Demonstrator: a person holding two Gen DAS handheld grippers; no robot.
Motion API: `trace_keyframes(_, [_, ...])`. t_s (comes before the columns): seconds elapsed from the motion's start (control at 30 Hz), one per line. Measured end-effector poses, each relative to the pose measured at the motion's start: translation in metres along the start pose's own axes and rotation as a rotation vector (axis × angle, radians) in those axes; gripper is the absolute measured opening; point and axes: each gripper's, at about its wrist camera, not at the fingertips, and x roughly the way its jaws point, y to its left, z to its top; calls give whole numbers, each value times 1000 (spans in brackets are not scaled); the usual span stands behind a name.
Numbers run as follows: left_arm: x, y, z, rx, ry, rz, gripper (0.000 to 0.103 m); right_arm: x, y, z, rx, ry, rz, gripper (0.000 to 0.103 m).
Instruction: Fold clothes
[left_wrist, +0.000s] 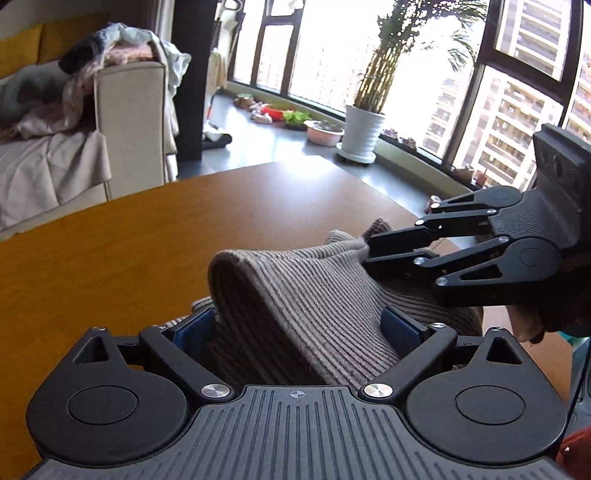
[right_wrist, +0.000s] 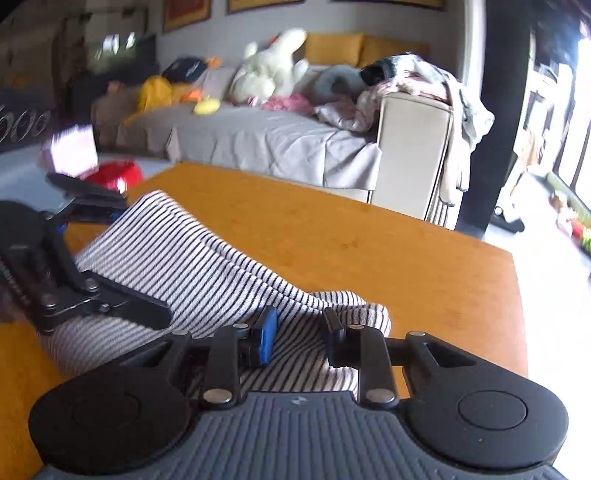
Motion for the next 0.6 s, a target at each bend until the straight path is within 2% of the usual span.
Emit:
trace_keyframes(0.07, [-17,0,8,32,-43,-26,98,-2,3,0,-14,-5,-9,25])
trace_keyframes(0.13, [-18,1,17,65,-64,-18,99,-7,2,-1,17,-13,-9,25])
trace_keyframes(0.2, [-1,4,20,72,-19,3,99,-19,-2,-1,86,-30,-2,28])
trace_keyframes(0.23, [9,8,18,66,12,13,99,-31,-6,-3,149,-47,10,33])
trace_keyframes(0.3, [24,19,12,20,53,-16,100,-58,-14,-11,287,-78,30,61])
trace_keyframes(0.33, [28,25,10,-15,57,-43,100,-71,-16,-18,350,-86,42,79])
trace_keyframes(0.47, [33,44,-1,-138,49,-100,102,-87,-25,-61,660,-14,178,82])
trace_keyframes(0.53, [33,47,-5,-162,37,-108,102,-71,-25,-82,833,29,261,82])
trace_keyframes(0.6, [31,47,-8,-171,30,-102,102,-50,-22,-89,904,52,288,76])
